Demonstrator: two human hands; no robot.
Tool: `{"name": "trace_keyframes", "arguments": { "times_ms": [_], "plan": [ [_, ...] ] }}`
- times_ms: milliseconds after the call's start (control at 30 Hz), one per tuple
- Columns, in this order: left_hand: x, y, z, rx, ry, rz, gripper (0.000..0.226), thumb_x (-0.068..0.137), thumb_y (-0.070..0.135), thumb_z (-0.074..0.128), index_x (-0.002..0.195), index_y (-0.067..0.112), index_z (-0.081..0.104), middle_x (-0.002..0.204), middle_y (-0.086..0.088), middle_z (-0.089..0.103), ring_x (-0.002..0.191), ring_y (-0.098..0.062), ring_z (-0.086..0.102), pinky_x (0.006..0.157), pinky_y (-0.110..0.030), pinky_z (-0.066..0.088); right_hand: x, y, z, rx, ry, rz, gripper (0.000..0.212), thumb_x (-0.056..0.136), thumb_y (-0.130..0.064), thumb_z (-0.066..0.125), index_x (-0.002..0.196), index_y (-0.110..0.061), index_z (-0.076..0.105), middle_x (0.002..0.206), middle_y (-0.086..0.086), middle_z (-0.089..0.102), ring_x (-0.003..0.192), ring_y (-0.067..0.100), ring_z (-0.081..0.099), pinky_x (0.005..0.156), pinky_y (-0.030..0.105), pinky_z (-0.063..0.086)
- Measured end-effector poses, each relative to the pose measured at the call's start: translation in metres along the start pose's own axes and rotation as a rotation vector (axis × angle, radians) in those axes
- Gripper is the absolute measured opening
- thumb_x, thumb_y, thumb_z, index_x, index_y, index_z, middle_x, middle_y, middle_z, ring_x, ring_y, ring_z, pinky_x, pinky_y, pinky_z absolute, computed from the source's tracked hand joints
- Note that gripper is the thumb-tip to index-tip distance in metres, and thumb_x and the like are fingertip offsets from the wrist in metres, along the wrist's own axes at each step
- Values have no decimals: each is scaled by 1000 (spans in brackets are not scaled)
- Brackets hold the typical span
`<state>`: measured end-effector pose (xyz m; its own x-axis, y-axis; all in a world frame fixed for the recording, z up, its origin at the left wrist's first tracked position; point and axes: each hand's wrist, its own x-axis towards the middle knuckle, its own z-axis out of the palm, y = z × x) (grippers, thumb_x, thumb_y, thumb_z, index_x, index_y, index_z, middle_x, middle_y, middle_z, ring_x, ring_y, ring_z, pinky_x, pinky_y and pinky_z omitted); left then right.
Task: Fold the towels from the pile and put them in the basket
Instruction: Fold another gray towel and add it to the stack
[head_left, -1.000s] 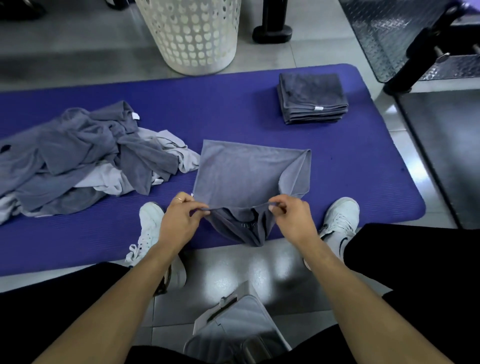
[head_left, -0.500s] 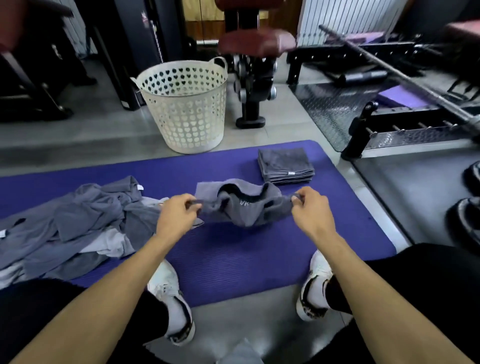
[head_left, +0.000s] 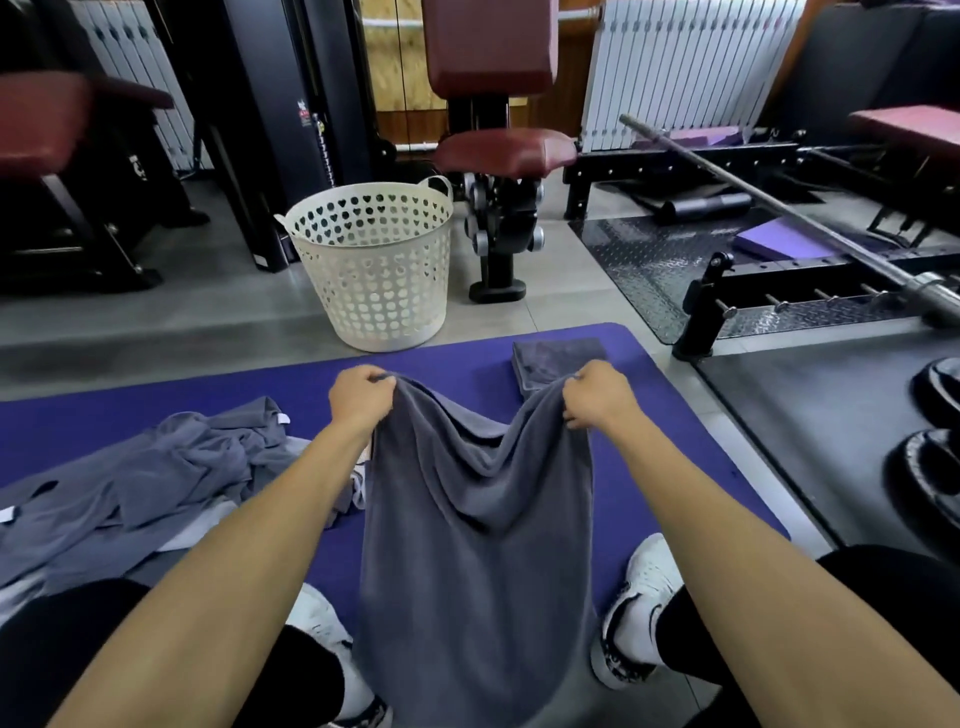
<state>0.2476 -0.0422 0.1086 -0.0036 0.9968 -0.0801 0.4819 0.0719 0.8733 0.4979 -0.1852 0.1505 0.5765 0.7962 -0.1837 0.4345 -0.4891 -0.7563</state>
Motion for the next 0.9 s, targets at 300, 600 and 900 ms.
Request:
{"name": "trace_keyframes", "arguments": {
  "times_ms": [300, 600, 900],
  "plan": [
    [35, 57, 11, -269, 104, 289, 9, 100, 17, 53, 100, 12, 60, 81, 6, 60, 72, -5, 55, 71, -20, 46, 42, -27, 11, 394, 212, -245, 12, 100, -24, 46, 91, -17, 51, 91, 6, 64, 92, 25, 67, 88, 49, 55],
    [22, -12, 6, -89, 5, 240, 10, 95, 11, 56, 87, 17, 60, 88, 0, 60, 79, -12, 51, 71, -22, 38, 18, 20, 42, 317, 194, -204, 10, 104, -19, 45, 97, -13, 50, 80, 1, 61, 67, 10, 56, 54, 13, 40],
    [-33, -131, 18, 174, -237, 67, 23, 90, 4, 61, 74, 21, 58, 71, 3, 59, 68, -16, 53, 66, -26, 42, -40, 131, 90, 192, 89, -47, 5, 98, -22, 59, 94, -18, 59, 89, -3, 64, 84, 16, 60, 71, 25, 46]
  ]
}}
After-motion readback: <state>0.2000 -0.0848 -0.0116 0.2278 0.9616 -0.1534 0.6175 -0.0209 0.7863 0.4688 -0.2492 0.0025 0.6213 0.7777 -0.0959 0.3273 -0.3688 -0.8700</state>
